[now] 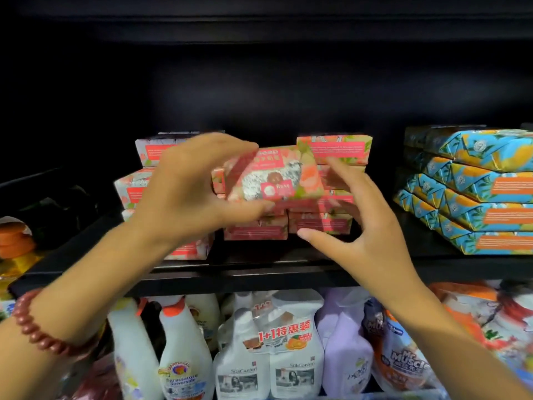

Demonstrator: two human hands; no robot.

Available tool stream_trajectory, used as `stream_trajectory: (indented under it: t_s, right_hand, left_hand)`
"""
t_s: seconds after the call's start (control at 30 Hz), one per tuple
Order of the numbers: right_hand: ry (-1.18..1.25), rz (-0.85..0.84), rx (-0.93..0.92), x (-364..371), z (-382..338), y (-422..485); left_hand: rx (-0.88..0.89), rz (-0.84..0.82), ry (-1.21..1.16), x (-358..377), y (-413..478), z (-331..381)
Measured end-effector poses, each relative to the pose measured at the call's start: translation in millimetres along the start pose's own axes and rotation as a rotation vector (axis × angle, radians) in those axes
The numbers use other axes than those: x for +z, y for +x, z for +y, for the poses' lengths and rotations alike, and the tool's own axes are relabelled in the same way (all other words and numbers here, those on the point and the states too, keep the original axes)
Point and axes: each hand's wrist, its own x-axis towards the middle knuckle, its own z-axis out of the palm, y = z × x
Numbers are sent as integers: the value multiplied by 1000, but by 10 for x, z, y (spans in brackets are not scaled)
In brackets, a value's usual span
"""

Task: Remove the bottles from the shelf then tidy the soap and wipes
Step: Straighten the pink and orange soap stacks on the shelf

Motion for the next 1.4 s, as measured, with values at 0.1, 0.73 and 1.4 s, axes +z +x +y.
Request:
stream_trajectory:
  t_s: [0.1,0.73,1.4]
  right_hand:
    - [-112,-216,-6,15,97,-99]
    - [-383,-420,-80,152,296,-260]
    - [-285,163,-194,-118,117,132]
  left_hand:
    - [-118,29,-19,-135,119,-99]
    - [-79,67,208,-39,231,-178]
    - [3,59,118,366,-343,116]
